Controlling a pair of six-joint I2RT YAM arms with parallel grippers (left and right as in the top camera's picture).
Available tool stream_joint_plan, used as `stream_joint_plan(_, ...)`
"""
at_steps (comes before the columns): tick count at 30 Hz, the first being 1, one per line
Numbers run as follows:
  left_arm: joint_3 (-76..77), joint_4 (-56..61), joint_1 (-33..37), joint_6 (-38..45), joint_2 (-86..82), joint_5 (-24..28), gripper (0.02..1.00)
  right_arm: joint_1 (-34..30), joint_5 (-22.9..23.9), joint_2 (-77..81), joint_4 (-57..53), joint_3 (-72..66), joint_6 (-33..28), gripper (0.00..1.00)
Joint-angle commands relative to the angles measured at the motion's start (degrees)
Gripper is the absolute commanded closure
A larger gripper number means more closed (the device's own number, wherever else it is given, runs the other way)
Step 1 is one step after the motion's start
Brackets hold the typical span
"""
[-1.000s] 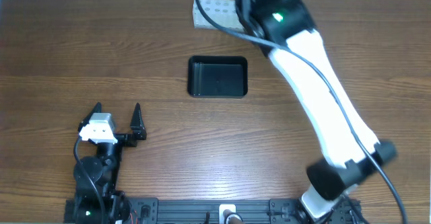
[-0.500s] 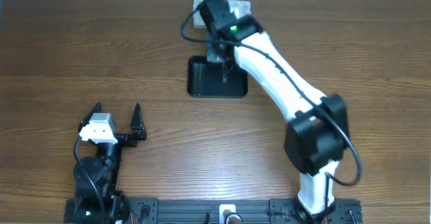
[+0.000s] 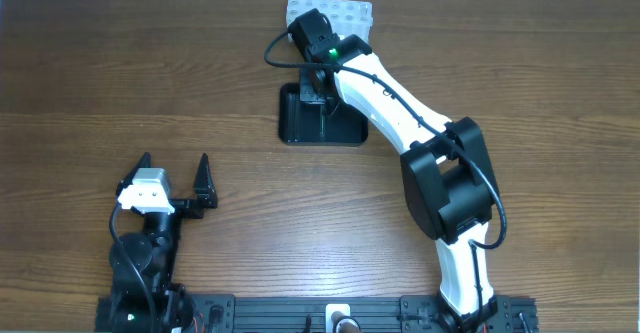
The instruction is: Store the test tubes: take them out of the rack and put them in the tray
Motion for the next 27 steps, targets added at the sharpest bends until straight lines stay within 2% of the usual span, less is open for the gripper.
stream_joint_plan(1,-0.3,0.0,0.3,0.4,-0.4,0.7,0.018,0.6,-0.5,0.5,0.1,0.0,0.6,0.895)
stream_joint_plan(8,-0.3,0.0,0.3,0.4,-0.4,0.7,0.018,0.6,-0.5,0.5,0.0,-1.1,0.6,0.888)
stream_joint_plan(22,-0.3,0.0,0.3,0.4,-0.4,0.7,0.018,0.7,-0.5,0.5,1.0,-1.7,0.6,0.72)
stream_joint_plan(26,-0.3,0.0,0.3,0.4,-0.4,0.7,0.018,0.6,-0.4,0.2,2.2,-1.6,-0.3,0.619)
stream_joint_plan(27,-0.3,0.0,0.3,0.4,-0.4,0.7,0.018,0.5,-0.3,-0.1,2.4,-1.4,-0.9,0.568)
